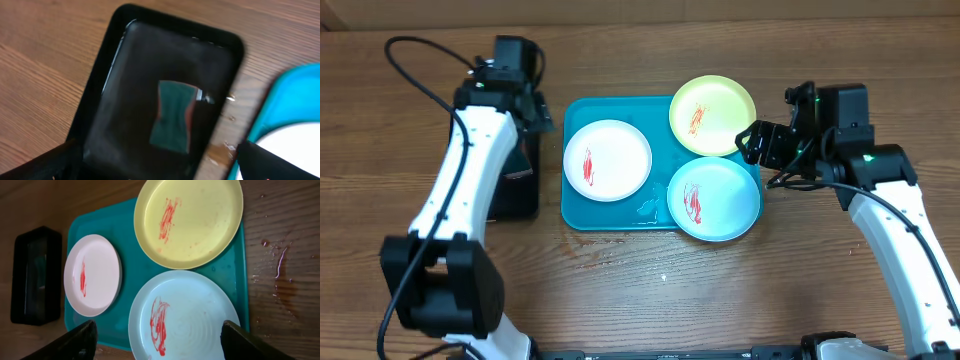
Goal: Clean dirty plates on tray and stack at the side
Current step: 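Grasp the green sponge with the left gripper and lift it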
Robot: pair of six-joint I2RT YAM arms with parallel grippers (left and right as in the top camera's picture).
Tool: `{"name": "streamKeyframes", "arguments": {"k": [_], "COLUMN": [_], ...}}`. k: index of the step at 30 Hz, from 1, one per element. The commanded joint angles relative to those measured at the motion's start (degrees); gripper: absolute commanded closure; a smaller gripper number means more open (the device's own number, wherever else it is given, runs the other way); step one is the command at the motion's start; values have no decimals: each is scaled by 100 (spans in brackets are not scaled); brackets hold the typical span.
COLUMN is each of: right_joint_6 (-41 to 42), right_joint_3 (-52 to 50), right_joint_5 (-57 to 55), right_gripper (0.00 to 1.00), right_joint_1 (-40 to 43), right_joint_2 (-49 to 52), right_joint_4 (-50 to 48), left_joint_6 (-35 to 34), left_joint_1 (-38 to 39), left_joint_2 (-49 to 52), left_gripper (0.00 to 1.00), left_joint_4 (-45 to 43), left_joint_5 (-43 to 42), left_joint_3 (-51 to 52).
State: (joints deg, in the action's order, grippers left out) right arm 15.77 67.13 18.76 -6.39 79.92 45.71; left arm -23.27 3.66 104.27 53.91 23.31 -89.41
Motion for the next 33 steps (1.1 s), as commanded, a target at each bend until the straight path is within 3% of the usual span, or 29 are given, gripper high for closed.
{"name": "streamKeyframes", "arguments": {"k": [1,9,13,20,25,30,33], "right_joint_6": [190,188,188,186,186,184,186], "right_joint_3": [155,155,155,155,151,151,151], "right_joint_5": [-70,-70,-70,-72,-72,-74,-74], "right_gripper": [21,24,27,26,28,31,32], "right_joint_1": [-42,-42,-42,-42,-42,-42,-42], "right_joint_2": [140,214,214,219,223,227,240], "right_joint_4": [0,28,33,61,94,90,92], "left_joint_6": [-247,343,352,291,289,293,291], "left_joint_1": [-216,-328,-350,-507,-525,-525,-525], "left_joint_2": [398,1128,1392,1637,1641,1644,1644], "left_gripper": [3,22,35,38,47,66,69], "left_joint_4": [-122,-557,-540,-352,-354,-647,-669], "left_joint_5": [-382,-1174,-1126,-1209,-1305,-1246,-1241], "left_joint_3": [-140,-140,-140,-140,-50,2,2]}}
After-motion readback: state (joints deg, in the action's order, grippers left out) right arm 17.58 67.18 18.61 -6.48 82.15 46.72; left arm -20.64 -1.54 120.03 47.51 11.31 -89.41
